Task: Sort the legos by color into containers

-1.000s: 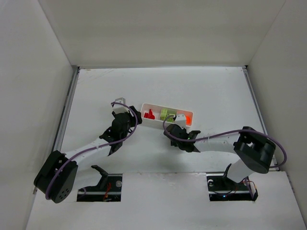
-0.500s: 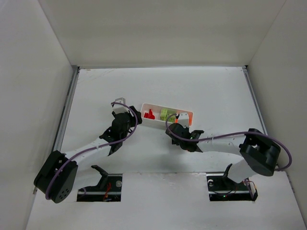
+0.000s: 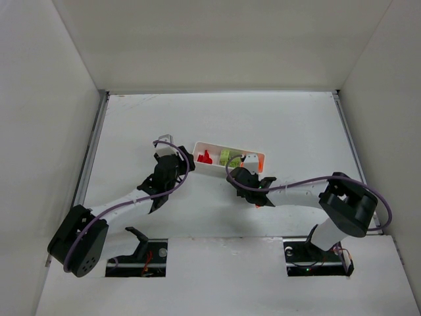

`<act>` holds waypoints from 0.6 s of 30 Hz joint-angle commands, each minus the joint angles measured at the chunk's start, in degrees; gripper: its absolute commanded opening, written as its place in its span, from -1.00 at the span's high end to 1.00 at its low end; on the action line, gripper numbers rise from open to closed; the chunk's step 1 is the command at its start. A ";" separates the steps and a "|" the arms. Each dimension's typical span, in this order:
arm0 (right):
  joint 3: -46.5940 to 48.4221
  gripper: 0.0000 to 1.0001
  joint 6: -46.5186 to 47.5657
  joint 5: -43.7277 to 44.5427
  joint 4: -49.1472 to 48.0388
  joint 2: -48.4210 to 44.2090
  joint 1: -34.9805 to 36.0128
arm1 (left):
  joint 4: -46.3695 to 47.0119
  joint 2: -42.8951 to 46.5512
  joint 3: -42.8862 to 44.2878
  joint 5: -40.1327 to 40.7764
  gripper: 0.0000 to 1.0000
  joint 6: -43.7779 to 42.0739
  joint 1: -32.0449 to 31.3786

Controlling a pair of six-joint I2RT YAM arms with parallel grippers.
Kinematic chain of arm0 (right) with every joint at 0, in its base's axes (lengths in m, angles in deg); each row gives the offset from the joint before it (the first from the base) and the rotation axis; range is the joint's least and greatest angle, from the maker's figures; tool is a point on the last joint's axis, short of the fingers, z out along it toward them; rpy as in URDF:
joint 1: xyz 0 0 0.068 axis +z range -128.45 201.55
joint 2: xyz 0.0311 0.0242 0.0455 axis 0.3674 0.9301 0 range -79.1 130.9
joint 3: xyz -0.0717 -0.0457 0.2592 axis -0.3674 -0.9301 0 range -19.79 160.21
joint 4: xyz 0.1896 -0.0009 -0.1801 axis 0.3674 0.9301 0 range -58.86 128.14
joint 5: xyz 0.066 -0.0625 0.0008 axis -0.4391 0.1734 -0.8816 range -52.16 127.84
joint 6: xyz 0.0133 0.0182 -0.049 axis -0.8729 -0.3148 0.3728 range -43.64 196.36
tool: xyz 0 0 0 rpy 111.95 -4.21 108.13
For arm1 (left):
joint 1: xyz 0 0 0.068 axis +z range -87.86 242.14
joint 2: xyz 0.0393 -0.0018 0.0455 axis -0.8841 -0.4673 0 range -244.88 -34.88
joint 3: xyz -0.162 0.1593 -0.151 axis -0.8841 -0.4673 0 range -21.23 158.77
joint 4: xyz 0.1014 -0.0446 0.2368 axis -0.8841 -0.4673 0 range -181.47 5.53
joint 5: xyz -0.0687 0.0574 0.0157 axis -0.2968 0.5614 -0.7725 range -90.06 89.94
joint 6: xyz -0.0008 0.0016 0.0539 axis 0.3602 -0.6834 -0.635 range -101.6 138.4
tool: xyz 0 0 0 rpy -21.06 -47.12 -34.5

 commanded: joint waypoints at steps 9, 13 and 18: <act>0.59 0.47 1.20 -0.60 -0.36 -1.42 -0.05 | 2.76 0.01 -0.02 -0.14 -0.19 0.41 -0.19; 0.32 0.47 1.02 -0.16 1.57 -6.16 0.91 | 2.76 0.27 -0.02 -0.14 -0.19 0.41 -0.19; 1.29 0.47 1.20 0.19 5.18 -13.54 2.06 | 2.76 0.45 -0.19 -0.14 -0.19 0.41 -0.10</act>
